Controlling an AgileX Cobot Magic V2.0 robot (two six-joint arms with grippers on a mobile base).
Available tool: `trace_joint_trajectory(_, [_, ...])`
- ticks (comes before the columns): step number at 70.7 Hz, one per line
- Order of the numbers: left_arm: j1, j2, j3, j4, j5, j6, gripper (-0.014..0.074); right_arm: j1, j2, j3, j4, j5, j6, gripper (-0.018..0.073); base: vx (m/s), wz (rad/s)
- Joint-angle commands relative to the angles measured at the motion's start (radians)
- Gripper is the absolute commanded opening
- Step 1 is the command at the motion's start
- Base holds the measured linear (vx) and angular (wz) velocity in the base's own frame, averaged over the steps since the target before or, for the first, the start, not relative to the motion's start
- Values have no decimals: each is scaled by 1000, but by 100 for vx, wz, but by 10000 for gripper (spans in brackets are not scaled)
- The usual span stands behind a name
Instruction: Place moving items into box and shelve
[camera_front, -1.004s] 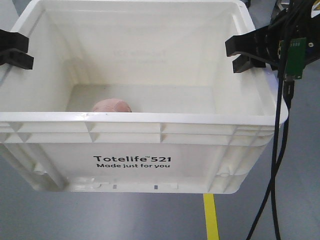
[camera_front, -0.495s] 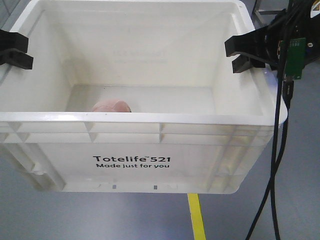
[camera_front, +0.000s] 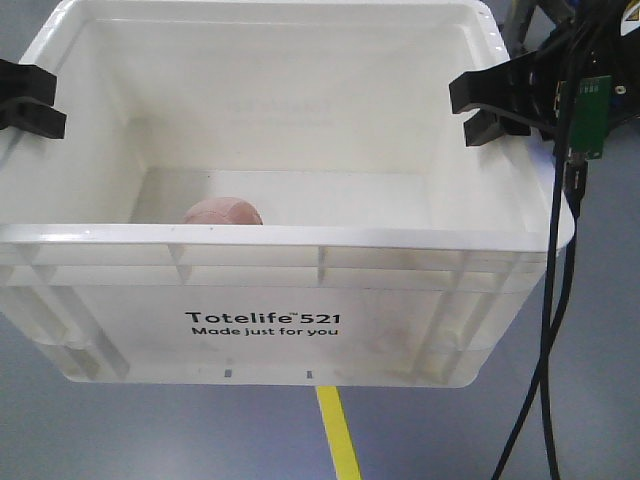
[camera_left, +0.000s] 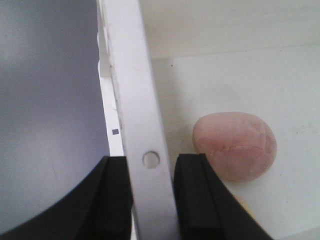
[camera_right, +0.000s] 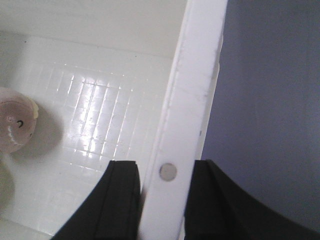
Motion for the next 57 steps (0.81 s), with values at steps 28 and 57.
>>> trace_joint_trajectory(28, [-5,-41,-48,-37,-113,22,-17,-2,-44,-43,21,-106,-30,-12,42,-48])
trace_joint_trajectory(57, [-5,-41,-48,-36,-112,22,-17,-2,-44,-43,22,-106,-30,-12,40,-51])
